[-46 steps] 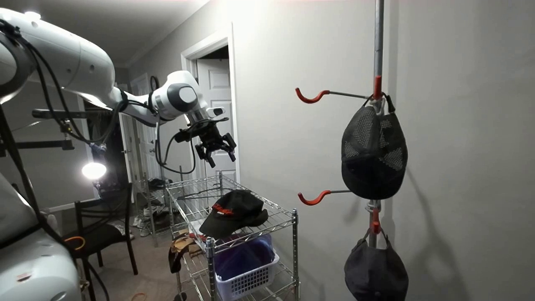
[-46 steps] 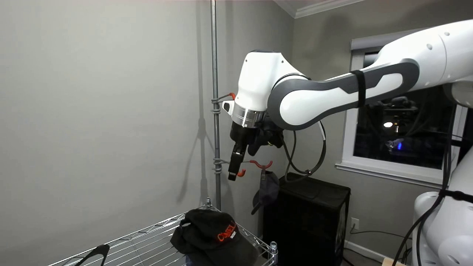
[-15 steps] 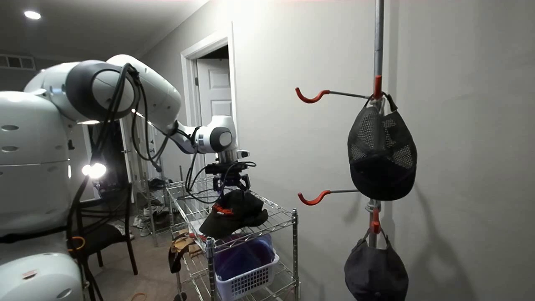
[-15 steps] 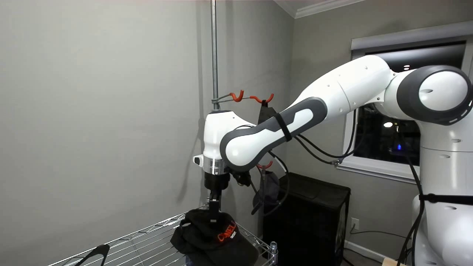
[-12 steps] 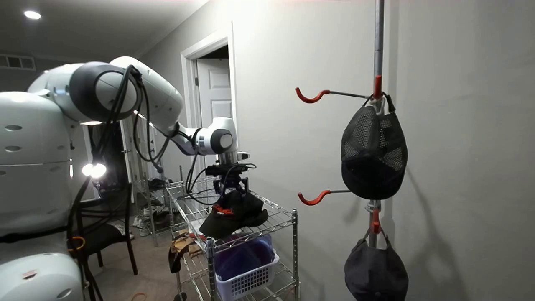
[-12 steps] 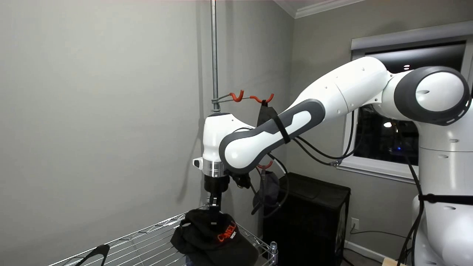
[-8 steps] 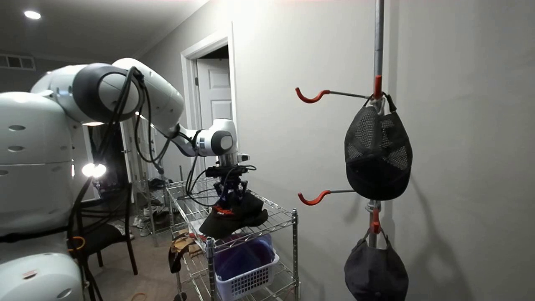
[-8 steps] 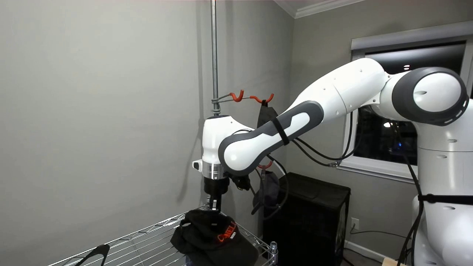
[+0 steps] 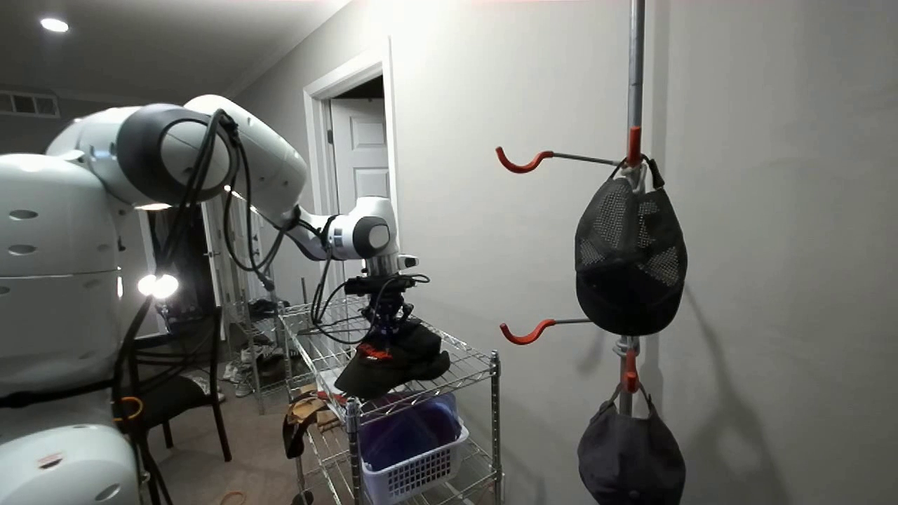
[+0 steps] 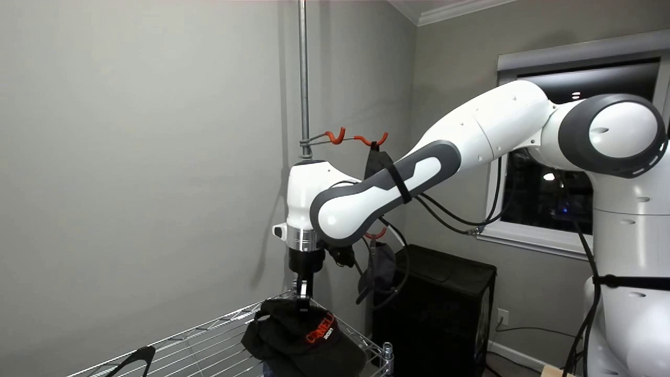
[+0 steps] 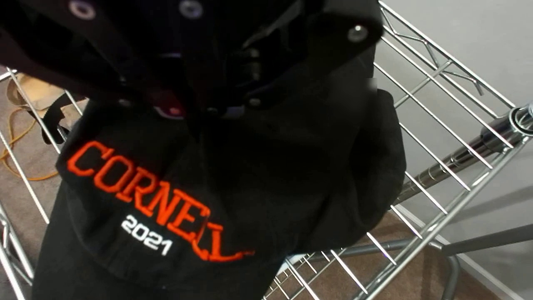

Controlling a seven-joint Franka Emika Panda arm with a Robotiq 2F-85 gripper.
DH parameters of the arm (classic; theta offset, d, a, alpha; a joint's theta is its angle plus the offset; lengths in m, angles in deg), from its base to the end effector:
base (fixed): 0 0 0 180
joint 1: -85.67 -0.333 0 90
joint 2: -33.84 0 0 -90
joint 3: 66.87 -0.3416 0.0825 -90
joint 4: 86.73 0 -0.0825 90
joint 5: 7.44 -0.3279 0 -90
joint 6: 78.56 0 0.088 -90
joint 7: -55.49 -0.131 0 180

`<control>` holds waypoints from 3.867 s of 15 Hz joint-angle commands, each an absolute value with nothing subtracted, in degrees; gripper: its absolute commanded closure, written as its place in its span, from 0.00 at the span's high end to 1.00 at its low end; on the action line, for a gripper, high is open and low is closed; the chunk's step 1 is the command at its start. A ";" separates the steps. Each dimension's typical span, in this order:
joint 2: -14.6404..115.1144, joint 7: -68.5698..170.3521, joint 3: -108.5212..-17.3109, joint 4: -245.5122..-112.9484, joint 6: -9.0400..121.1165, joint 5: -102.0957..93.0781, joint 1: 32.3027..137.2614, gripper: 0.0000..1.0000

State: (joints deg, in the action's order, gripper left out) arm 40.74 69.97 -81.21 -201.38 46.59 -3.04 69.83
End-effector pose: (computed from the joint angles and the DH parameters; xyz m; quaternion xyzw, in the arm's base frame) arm 0.4721 0.2649 0.4377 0.9167 0.3978 0.0356 0.0125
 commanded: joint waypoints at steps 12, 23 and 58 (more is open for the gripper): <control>26.09 60.30 -81.39 -203.23 38.67 9.12 70.65 0.03; 16.12 57.82 -77.58 -210.66 41.06 16.07 76.55 0.03; 14.52 77.45 -65.77 -225.14 64.55 1.35 78.59 0.29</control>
